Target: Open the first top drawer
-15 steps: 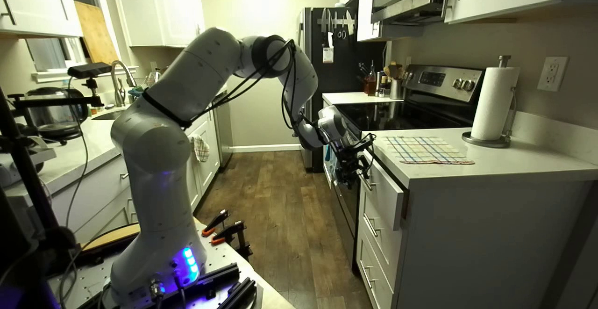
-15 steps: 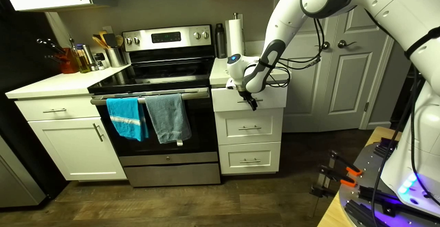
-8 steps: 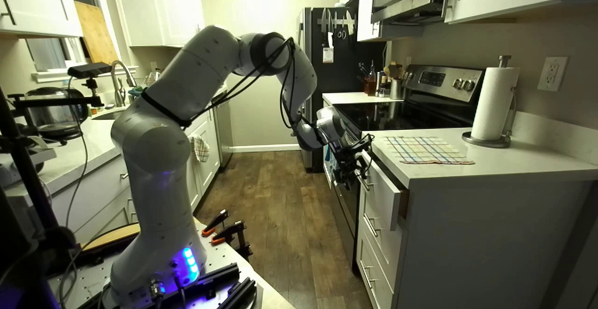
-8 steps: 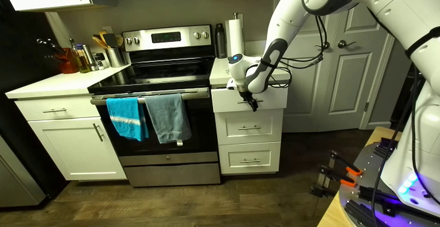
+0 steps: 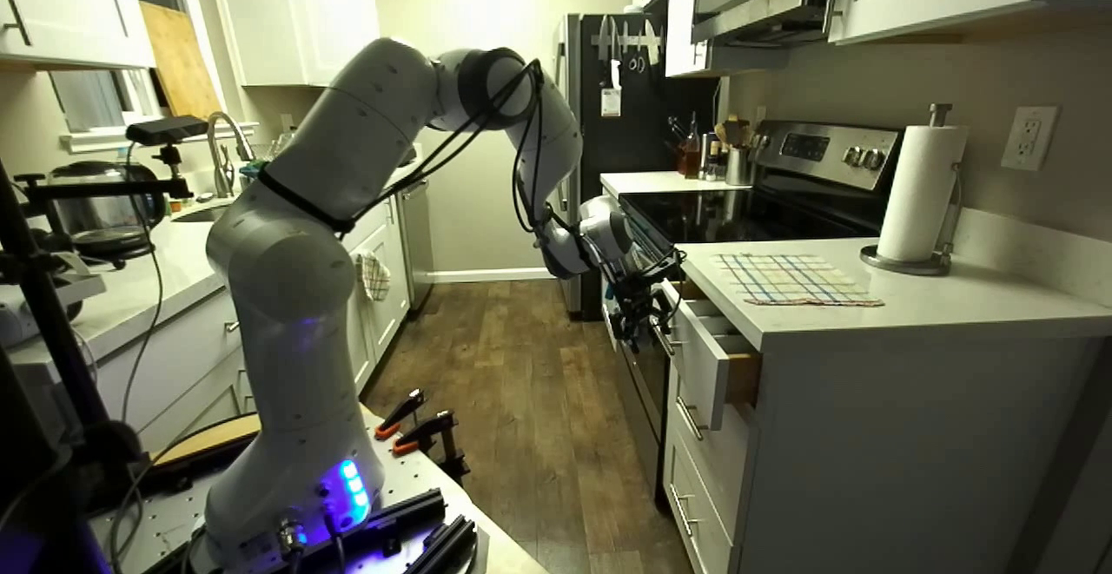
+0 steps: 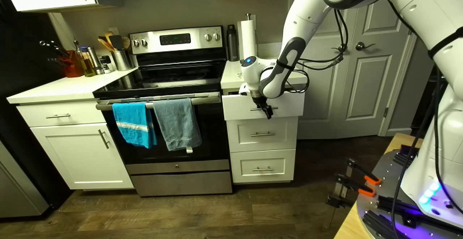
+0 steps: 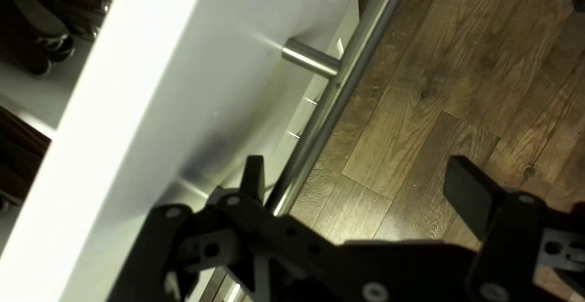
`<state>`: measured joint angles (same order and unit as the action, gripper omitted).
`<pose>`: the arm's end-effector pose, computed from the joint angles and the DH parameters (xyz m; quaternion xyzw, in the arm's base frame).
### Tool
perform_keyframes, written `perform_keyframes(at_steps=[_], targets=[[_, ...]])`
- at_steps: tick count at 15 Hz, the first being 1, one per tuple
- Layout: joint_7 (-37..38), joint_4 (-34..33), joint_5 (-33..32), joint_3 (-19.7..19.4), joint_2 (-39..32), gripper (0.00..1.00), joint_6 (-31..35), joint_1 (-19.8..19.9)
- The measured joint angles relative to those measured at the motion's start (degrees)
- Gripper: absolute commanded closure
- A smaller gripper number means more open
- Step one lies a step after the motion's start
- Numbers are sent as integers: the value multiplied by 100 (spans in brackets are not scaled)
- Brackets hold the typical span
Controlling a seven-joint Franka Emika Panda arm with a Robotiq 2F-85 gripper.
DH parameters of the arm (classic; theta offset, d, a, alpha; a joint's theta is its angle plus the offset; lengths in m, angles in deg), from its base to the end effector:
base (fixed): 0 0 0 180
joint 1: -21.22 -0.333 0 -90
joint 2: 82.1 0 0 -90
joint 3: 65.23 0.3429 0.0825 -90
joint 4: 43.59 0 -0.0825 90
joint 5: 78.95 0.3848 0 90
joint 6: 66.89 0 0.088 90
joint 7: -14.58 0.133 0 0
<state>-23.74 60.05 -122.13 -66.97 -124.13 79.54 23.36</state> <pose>0.6644 -0.0441 0.1296 0.7935 0.5693 -0.0736 0.2020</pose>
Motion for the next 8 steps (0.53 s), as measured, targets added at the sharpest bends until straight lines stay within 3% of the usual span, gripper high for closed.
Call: perform_keyframes(at_steps=[8], targets=[[0,-40,0,-11,-27,0,0,3]])
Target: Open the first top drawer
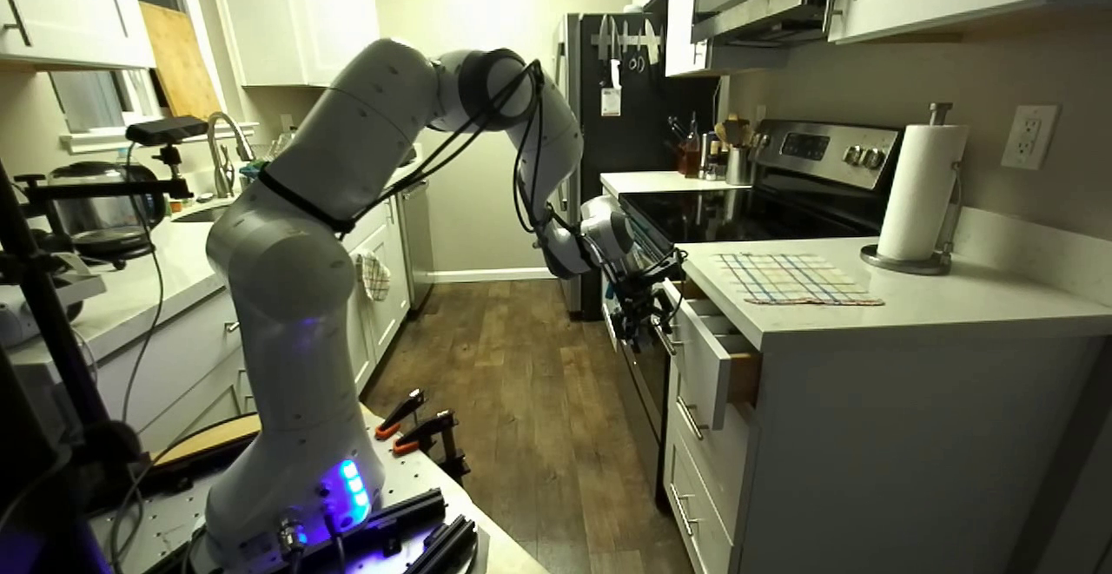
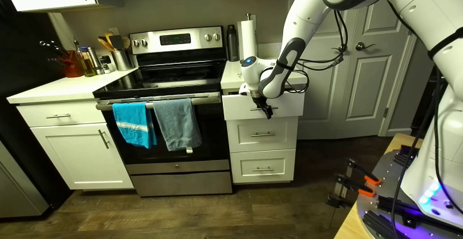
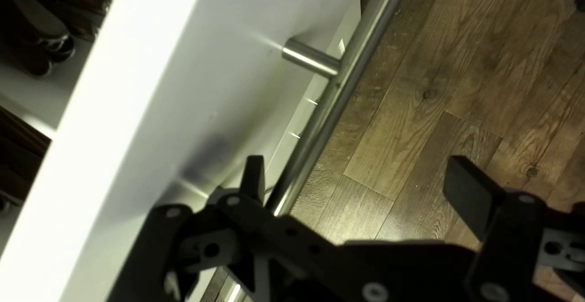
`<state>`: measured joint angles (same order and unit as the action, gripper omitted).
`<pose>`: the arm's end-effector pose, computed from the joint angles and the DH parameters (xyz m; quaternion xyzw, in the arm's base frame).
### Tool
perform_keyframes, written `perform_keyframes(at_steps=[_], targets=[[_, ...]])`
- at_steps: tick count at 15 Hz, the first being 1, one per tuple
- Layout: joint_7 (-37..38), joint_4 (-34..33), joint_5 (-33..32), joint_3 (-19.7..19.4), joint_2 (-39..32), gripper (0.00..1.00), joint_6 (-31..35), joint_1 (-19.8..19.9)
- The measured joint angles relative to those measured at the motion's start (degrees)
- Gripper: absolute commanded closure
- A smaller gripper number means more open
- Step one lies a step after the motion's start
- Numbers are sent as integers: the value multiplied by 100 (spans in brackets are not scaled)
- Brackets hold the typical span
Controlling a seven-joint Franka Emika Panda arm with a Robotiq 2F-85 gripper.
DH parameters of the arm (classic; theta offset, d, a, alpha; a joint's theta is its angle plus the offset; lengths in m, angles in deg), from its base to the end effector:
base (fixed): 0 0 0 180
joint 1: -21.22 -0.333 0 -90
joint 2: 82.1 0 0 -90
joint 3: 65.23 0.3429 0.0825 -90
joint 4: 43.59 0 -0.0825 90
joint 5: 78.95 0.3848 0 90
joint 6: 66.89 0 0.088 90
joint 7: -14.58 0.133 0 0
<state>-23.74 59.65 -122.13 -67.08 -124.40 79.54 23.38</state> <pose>0.6662 -0.0457 0.1291 0.7939 0.5684 -0.0734 0.2032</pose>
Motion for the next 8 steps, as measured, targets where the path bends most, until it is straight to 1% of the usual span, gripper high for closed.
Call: perform_keyframes(at_steps=[8], targets=[[0,-20,5,0,-2,0,-41,-16]])
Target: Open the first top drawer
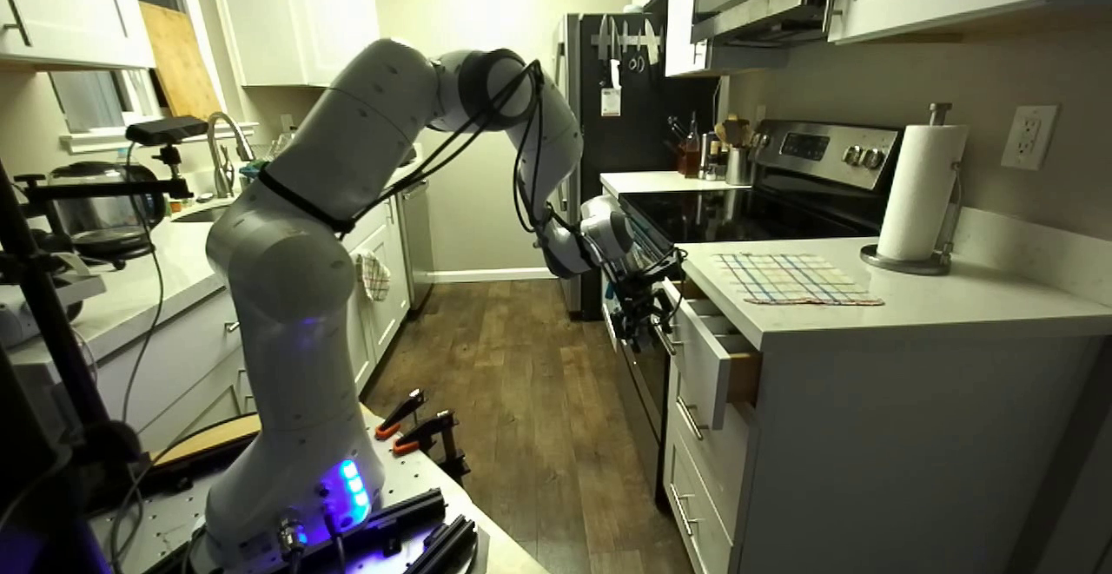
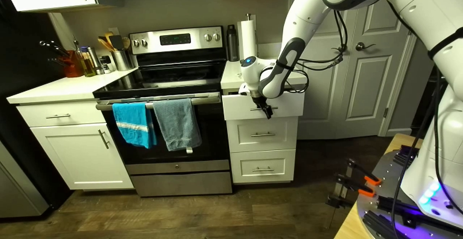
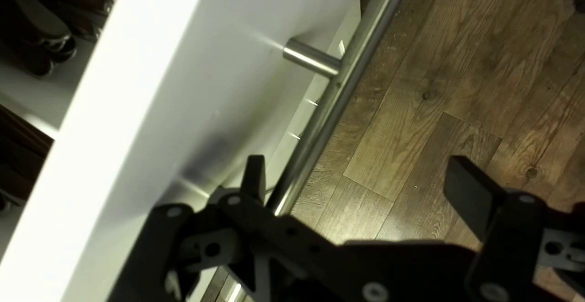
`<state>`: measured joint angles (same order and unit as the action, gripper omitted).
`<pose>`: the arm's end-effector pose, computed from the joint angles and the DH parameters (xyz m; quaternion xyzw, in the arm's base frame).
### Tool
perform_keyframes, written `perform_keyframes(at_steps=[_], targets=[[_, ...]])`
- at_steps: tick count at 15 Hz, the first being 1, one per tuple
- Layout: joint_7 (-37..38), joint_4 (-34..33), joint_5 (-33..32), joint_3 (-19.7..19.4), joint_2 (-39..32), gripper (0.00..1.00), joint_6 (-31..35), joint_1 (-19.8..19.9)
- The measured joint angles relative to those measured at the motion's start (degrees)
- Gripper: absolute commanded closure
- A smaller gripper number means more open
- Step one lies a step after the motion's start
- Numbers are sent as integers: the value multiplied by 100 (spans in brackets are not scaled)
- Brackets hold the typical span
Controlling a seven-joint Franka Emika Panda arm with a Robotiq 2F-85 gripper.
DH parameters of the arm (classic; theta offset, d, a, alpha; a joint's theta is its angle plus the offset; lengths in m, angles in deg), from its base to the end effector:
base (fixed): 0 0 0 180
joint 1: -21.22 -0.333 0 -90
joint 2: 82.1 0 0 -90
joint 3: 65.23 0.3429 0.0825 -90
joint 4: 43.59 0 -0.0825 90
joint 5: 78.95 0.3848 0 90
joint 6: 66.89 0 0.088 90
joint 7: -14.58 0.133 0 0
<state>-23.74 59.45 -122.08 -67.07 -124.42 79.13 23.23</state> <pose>0.6669 -0.0446 0.1298 0.7937 0.5682 -0.0753 0.2038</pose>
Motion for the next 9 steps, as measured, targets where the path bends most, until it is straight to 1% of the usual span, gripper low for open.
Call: perform_keyframes(at_steps=[5,9], targets=[[106,99,-17,25,78,0,-440,-237],[510,356,-54,107,253,0,-877,-501]])
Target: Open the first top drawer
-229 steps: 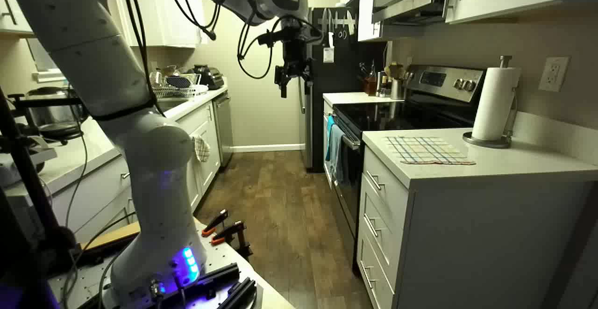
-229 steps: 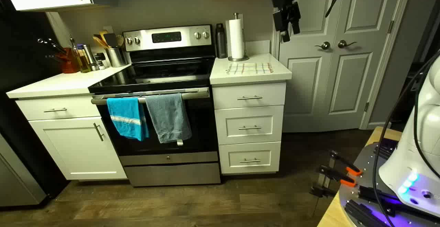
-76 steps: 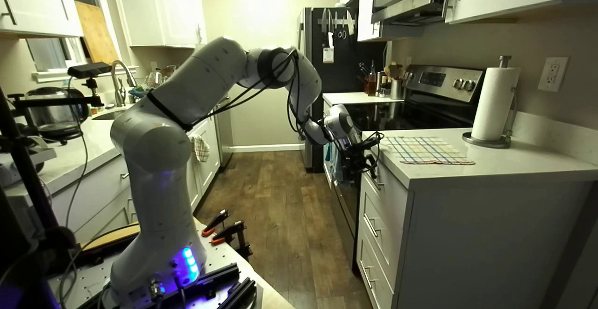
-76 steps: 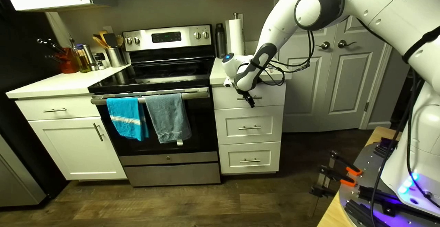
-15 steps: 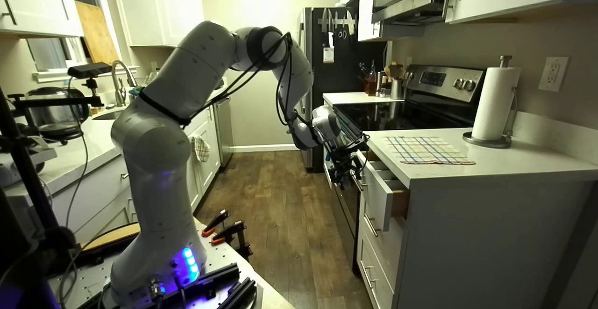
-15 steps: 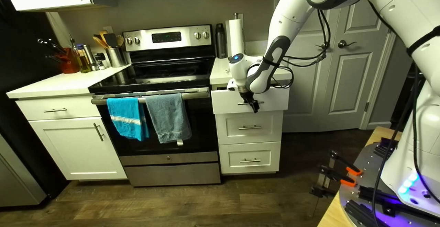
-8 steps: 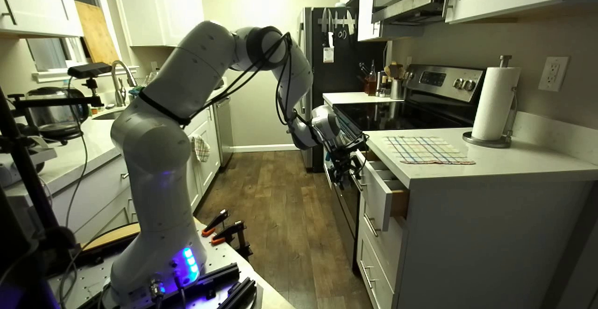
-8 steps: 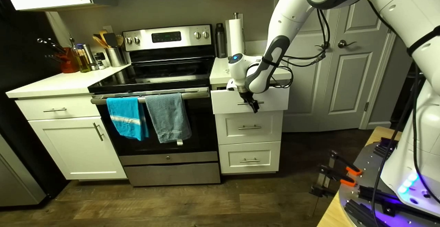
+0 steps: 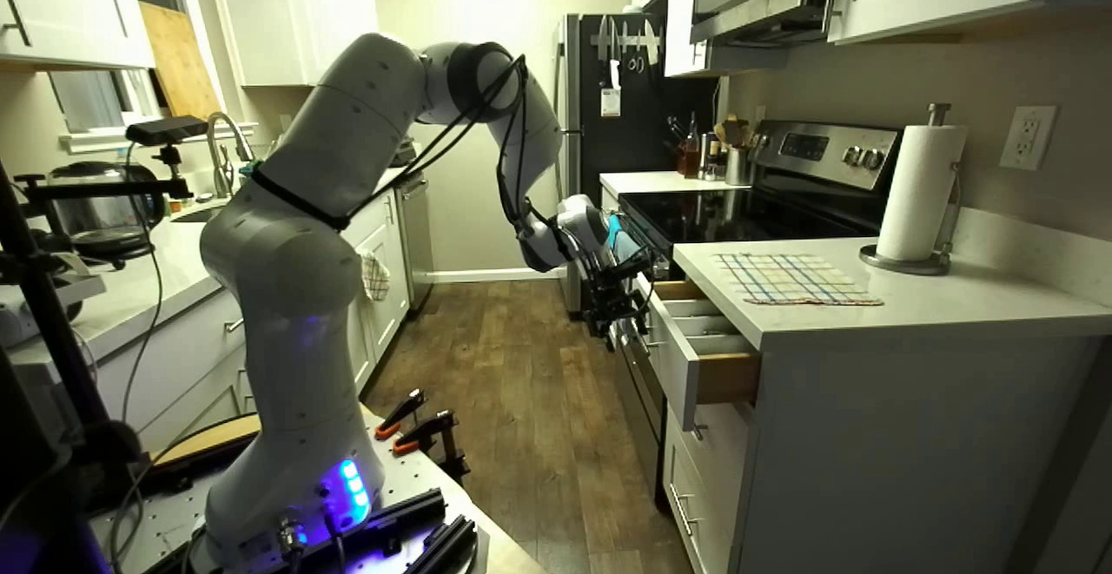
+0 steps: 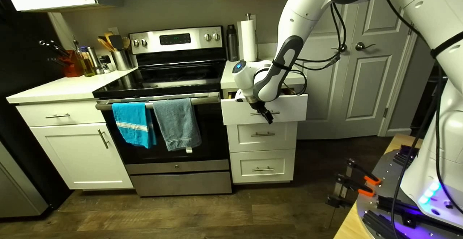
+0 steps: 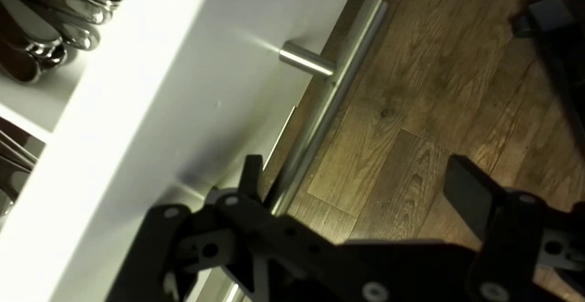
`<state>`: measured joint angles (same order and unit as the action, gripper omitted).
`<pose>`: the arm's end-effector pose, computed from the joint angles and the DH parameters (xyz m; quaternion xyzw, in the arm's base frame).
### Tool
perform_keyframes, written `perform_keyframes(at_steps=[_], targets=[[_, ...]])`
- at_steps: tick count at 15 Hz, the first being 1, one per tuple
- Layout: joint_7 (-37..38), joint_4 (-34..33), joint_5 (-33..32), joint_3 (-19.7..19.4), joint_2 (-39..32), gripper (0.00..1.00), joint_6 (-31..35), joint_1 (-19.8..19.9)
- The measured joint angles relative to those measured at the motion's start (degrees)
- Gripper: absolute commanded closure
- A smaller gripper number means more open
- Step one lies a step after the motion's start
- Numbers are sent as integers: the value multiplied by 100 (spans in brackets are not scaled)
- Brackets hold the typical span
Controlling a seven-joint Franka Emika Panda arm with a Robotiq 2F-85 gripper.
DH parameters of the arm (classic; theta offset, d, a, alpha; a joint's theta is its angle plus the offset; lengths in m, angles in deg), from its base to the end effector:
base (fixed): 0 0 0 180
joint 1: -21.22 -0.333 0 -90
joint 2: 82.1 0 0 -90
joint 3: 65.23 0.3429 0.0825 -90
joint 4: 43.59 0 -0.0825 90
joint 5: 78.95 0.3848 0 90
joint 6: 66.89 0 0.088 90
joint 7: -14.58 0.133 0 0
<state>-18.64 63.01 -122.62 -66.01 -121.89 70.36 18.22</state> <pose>0.6365 0.0072 0.1277 0.7907 0.5608 -0.1347 0.2055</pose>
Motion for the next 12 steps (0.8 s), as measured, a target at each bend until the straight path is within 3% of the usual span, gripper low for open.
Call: perform_keyframes(at_steps=[8,12], targets=[[1021,773,-109,425,457,0,-483,-347],[1561,1507,-649,599,832,0,-486,-697]])
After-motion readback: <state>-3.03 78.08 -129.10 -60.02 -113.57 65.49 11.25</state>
